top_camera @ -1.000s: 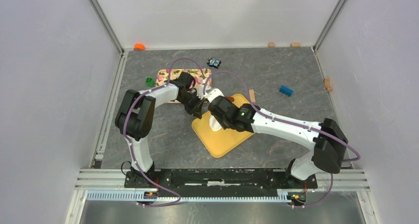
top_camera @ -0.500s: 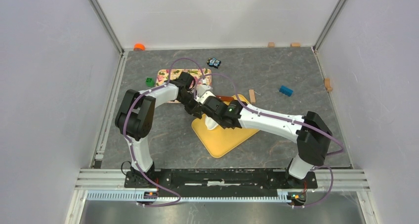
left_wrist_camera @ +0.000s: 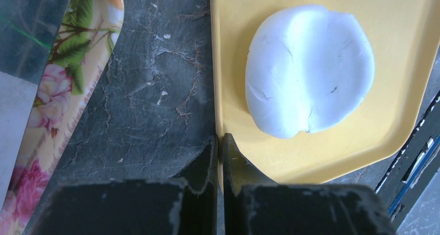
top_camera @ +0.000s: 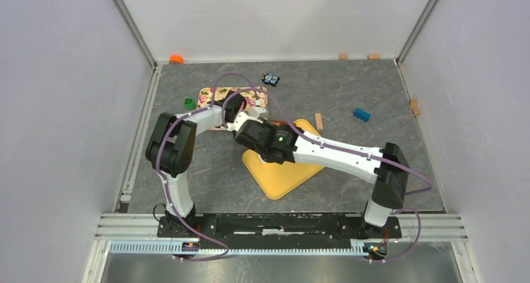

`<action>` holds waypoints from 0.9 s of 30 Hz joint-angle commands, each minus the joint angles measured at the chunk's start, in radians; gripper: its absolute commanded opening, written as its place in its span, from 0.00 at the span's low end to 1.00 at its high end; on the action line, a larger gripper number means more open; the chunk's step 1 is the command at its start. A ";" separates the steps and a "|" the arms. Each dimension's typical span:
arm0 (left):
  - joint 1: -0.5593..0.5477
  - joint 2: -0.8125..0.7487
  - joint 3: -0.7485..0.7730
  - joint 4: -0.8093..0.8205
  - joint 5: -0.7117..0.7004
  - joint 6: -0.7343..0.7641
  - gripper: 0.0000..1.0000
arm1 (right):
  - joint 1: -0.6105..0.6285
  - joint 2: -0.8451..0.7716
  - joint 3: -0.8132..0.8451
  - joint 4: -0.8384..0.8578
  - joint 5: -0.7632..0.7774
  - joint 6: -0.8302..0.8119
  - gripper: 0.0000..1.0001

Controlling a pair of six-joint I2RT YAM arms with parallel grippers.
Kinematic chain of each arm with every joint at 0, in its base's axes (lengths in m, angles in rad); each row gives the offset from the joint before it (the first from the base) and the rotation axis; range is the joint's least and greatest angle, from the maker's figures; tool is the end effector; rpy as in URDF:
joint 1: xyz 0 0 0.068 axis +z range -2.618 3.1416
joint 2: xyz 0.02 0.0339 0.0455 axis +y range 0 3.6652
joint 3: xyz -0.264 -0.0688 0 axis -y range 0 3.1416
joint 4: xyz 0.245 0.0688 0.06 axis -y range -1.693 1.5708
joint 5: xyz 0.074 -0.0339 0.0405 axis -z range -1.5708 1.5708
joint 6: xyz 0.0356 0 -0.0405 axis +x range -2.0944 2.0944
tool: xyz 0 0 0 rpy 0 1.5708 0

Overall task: Roll out the dumpling wrappers from the dough
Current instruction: Flatten out the dough on the work surface.

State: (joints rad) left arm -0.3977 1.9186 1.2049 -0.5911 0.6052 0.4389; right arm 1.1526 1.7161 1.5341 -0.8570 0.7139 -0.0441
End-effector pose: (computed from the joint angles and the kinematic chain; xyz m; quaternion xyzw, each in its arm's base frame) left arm 0.3255 -0.1587 0.1470 0.4204 0.8485 -0.2927 0.1326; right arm 0.1680 0.3206 0.3024 -0.4334 0.7987 -0.1571 0.3868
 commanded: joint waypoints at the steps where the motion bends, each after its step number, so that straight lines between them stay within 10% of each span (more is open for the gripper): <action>1: -0.002 0.057 -0.028 -0.085 -0.017 0.009 0.02 | -0.011 0.070 0.034 -0.030 0.178 -0.141 0.00; 16: 0.011 0.071 -0.013 -0.093 -0.011 0.009 0.02 | -0.002 0.069 -0.221 0.391 0.117 -0.422 0.00; 27: 0.013 0.071 -0.015 -0.093 -0.005 0.013 0.02 | 0.046 0.153 -0.235 0.361 0.052 -0.500 0.00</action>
State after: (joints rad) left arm -0.3817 1.9335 1.2148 -0.6003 0.6334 0.4389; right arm 1.1679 1.8893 1.3102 -0.5144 0.7780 -0.4946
